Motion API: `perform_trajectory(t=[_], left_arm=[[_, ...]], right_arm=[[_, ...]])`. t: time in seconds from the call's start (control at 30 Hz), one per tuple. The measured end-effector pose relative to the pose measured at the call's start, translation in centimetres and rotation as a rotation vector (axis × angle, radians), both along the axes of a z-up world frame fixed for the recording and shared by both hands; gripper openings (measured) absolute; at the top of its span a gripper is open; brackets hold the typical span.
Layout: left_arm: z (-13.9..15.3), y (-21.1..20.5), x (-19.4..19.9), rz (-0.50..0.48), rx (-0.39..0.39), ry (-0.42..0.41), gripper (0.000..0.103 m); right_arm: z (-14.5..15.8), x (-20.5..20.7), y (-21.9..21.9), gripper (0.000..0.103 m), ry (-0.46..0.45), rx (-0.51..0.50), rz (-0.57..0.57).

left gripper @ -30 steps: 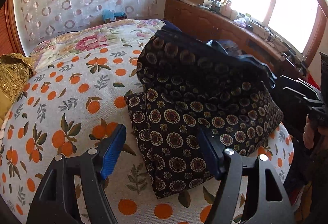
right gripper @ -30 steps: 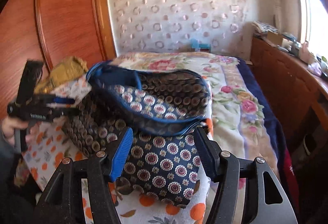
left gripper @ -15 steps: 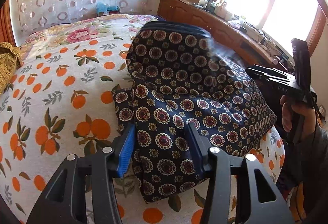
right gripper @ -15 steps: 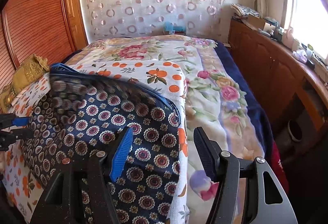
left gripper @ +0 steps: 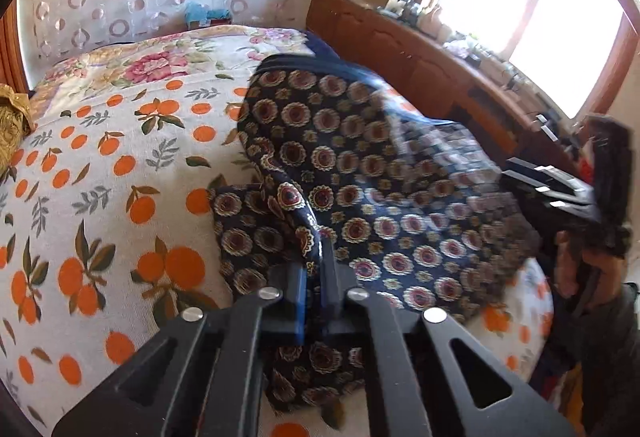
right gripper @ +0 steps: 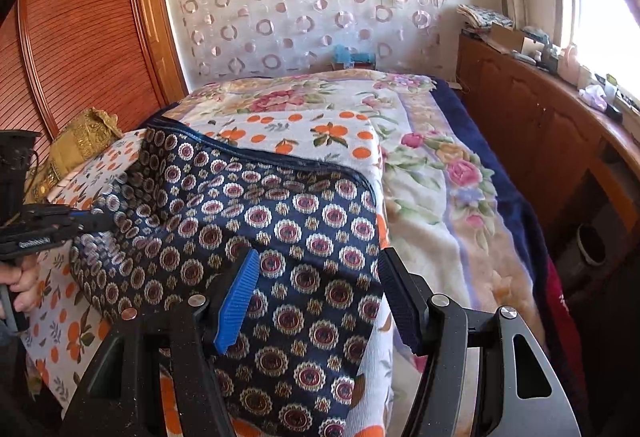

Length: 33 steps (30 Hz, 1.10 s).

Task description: Fold small clothes

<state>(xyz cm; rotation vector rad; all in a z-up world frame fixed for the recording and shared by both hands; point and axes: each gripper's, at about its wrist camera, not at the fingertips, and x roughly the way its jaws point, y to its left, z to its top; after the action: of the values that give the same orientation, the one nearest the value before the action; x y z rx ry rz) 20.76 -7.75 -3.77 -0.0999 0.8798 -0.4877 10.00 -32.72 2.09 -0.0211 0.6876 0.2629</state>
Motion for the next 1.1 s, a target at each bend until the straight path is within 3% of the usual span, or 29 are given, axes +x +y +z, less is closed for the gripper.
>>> perform_trajectory(t=[0.13, 0.3, 0.37, 0.4, 0.47, 0.8, 0.93, 1.1], left_arm=[[1.6, 1.5, -2.9, 0.026, -0.024, -0.048, 0.005], [0.7, 1.3, -3.0, 0.048, 0.079, -0.036, 0.010], [0.5, 1.2, -2.4, 0.070, 0.114, -0.030, 0.028], [0.6, 1.1, -2.3, 0.076, 0.124, -0.041, 0.031], [0.5, 1.0, -1.6, 0.067, 0.110, -0.046, 0.049], [-1.8, 1.7, 2.6, 0.112, 0.066, 0.083, 0.051], [-2.0, 1.6, 3.0, 0.124, 0.058, 0.080, 0.051], [-2.0, 1.3, 3.6, 0.131, 0.058, 0.077, 0.051]], right_arm=[[0.2, -0.6, 0.1, 0.064, 0.003, 0.023, 0.000], [-0.2, -0.2, 0.6, 0.067, 0.023, 0.002, -0.011], [-0.6, 0.3, 0.5, 0.068, 0.043, 0.000, -0.020], [-0.7, 0.5, 0.5, 0.068, 0.053, 0.005, -0.021], [-1.0, 1.1, 0.4, 0.069, 0.074, 0.014, -0.032], [-1.3, 2.7, 1.1, 0.069, 0.096, 0.018, -0.028], [-1.7, 2.9, 0.8, 0.069, 0.132, 0.074, -0.007], [-1.8, 3.0, 1.0, 0.069, 0.129, 0.058, -0.005]])
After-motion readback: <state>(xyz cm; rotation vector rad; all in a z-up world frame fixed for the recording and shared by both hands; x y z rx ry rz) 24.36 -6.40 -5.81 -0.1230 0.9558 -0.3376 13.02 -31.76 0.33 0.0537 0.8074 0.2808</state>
